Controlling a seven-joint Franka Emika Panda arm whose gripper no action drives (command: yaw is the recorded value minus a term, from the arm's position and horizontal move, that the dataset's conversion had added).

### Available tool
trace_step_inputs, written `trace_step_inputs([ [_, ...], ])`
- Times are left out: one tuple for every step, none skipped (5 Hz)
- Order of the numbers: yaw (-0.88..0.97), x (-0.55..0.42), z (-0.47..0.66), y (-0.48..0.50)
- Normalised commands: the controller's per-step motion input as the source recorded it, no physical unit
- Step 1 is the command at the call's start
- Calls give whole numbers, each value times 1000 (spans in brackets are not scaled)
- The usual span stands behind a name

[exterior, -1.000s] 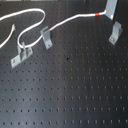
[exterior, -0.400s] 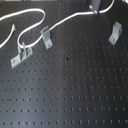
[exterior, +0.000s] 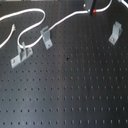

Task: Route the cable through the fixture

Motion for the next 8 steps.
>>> trace_step_inputs([
  [0,-400,13,-15],
  [0,-390,17,10],
  [0,-363,43,26],
  [-231,-140,144,252],
  [-206,-152,173,209],
  [0,-2,221,10],
  [0,-26,397,40],
  [0,1,17,4],
])
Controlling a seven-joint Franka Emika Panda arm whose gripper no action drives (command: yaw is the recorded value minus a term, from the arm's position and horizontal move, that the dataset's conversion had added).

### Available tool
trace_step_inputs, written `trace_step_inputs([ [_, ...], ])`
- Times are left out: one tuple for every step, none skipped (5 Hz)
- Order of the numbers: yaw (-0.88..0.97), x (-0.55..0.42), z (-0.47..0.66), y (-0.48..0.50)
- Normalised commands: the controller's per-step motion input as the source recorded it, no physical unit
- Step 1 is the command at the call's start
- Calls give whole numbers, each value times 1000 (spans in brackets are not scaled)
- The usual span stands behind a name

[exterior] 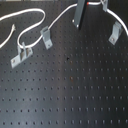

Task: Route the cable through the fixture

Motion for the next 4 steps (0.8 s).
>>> trace_step_inputs([
  [0,-31,272,124],
  [0,-16,349,119],
  [-6,0,0,0],
  [0,110,94,23],
])
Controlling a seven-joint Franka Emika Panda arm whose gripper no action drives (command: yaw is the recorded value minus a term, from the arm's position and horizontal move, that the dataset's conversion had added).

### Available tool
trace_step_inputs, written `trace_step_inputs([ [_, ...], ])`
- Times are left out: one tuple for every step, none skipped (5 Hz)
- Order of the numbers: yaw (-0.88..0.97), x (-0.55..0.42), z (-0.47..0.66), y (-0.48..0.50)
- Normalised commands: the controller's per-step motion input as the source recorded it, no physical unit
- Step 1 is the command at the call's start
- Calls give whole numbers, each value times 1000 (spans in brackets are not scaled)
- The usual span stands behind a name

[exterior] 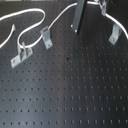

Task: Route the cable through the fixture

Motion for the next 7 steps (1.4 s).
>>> trace_step_inputs([
  [-11,184,48,-145],
  [0,21,13,-27],
  [-129,104,97,-131],
  [0,-17,107,-18],
  [0,-178,171,-167],
  [143,-206,263,-138],
  [0,-25,1,-22],
])
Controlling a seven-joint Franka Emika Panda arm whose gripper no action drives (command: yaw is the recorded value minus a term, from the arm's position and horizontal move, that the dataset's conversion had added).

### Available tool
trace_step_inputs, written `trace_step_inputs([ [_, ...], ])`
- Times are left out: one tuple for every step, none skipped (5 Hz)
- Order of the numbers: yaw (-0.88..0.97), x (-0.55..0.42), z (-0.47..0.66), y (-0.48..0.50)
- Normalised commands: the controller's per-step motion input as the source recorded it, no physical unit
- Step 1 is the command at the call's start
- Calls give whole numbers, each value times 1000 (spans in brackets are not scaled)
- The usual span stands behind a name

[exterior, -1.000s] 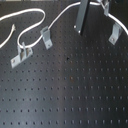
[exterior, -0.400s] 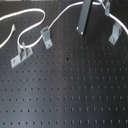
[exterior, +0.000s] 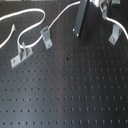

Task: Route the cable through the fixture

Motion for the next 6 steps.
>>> trace_step_inputs([
  [23,-158,2,216],
  [0,-206,294,-63],
  [0,-19,6,-15],
  [23,-406,133,-290],
  [9,-434,12,-259],
  [-46,-85,-100,238],
])
